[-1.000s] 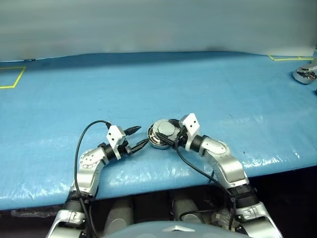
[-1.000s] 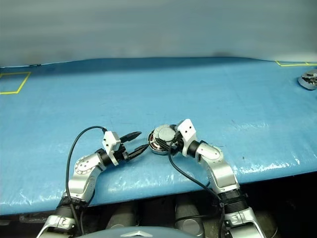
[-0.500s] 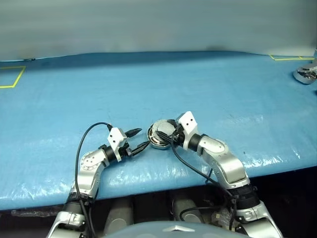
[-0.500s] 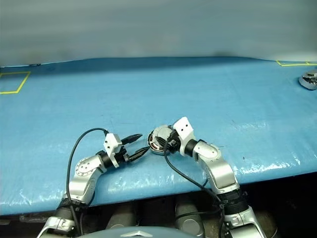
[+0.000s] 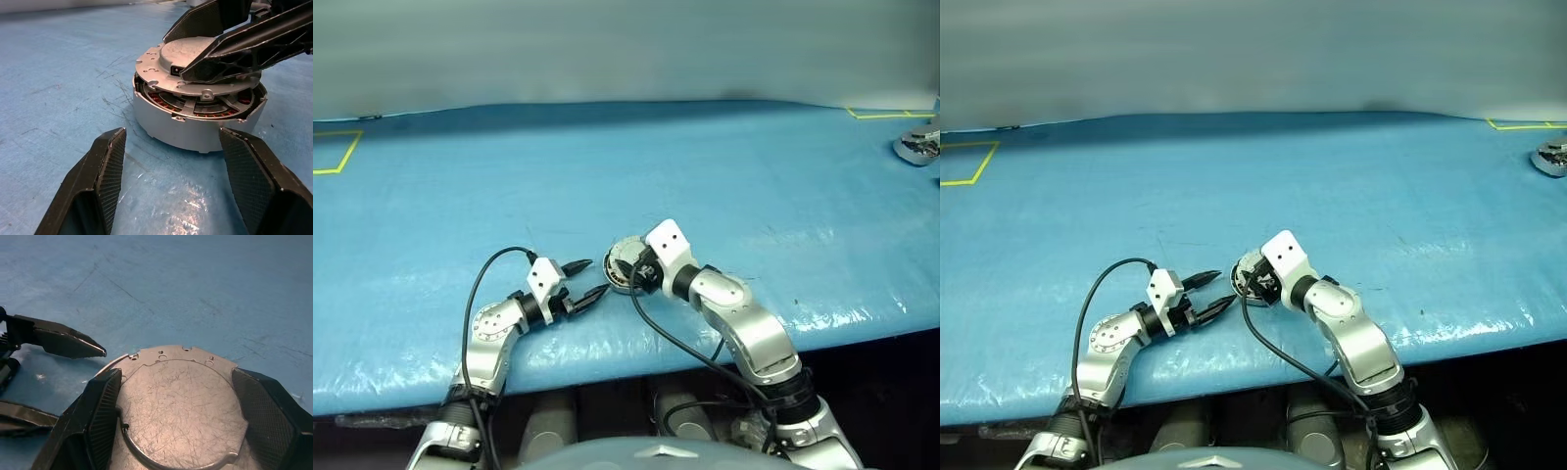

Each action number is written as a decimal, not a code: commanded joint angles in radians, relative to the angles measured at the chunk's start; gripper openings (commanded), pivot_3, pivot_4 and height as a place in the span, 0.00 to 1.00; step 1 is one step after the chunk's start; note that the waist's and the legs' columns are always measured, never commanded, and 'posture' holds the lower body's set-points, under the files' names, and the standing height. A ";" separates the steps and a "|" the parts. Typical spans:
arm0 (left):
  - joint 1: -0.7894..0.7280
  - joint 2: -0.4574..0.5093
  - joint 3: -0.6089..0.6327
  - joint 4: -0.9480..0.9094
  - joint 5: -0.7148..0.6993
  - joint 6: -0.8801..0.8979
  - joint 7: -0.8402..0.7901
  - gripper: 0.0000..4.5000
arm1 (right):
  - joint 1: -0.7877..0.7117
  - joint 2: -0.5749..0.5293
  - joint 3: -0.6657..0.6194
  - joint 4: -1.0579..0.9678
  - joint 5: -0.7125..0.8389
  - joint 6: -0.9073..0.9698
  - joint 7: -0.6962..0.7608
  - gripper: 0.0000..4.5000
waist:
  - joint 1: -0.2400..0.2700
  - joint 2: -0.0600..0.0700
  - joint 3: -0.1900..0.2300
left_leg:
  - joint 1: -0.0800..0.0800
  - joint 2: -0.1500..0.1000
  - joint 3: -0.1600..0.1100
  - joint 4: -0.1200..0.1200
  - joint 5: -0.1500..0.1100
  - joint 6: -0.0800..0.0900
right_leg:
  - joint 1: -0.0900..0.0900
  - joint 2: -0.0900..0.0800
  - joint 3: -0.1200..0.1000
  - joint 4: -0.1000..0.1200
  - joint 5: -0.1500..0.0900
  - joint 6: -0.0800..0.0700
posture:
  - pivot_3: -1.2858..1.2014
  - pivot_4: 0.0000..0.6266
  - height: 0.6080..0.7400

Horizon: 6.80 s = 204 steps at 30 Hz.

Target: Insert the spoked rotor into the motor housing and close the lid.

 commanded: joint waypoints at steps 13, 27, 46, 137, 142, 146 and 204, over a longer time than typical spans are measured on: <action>0.003 0.003 -0.007 -0.006 -0.002 0.002 0.008 0.71 | 0.011 -0.036 0.047 -0.024 0.008 -0.011 -0.016 0.72 | 0.000 0.000 0.000 | -0.001 0.000 0.000 0.000 0.000 0.000 | 0.000 0.000 0.000 0.000 0.000 0.000 | 0.52 0.24 1.00; 0.008 0.015 0.002 -0.018 -0.006 0.003 0.019 0.71 | 0.023 -0.070 0.091 0.106 -0.034 -0.126 -0.005 0.72 | -0.003 0.000 0.000 | 0.001 0.000 0.000 0.000 0.000 0.000 | 0.000 0.000 0.000 0.000 0.000 0.000 | 0.52 0.24 1.00; -0.067 0.010 0.080 -0.076 -0.173 0.179 -0.012 0.50 | 0.046 -0.079 0.074 0.202 -0.045 -0.203 0.018 0.72 | -0.004 -0.004 -0.008 | 0.004 0.001 0.000 0.001 0.000 0.000 | 0.004 0.000 -0.002 0.000 -0.001 -0.001 | 0.52 0.24 1.00; -0.051 -0.017 -0.053 -0.018 -0.025 0.166 -0.020 0.00 | 0.178 0.115 -0.579 0.228 0.933 0.219 -0.133 0.28 | 0.022 0.004 -0.013 | -0.001 0.001 -0.003 -0.004 -0.002 0.001 | 0.005 -0.001 -0.004 -0.014 -0.001 -0.001 | 0.52 0.24 1.00; -0.055 -0.016 -0.045 -0.018 -0.029 0.162 -0.014 0.00 | 0.179 0.114 -0.576 0.231 0.955 0.205 -0.110 0.28 | 0.022 0.004 -0.013 | -0.001 0.001 -0.003 -0.004 -0.002 0.001 | 0.005 -0.001 -0.004 -0.014 -0.001 -0.001 | 0.52 0.24 1.00; -0.063 -0.056 0.027 -0.029 -0.099 0.165 0.035 0.00 | 0.156 0.163 -0.642 0.266 1.054 0.194 -0.155 0.28 | 0.021 0.004 -0.013 | -0.002 0.001 -0.003 -0.004 -0.002 0.001 | 0.005 -0.001 -0.004 -0.014 -0.001 -0.001 | 0.52 0.24 1.00; -0.077 -0.405 0.219 -0.184 -0.952 0.876 0.171 0.99 | 0.089 0.142 -0.468 0.102 1.555 -0.022 -0.354 0.28 | -0.003 0.010 -0.009 | -0.017 0.000 -0.004 0.001 -0.004 0.004 | -0.008 0.000 -0.004 -0.013 0.002 0.003 | 0.52 0.24 1.00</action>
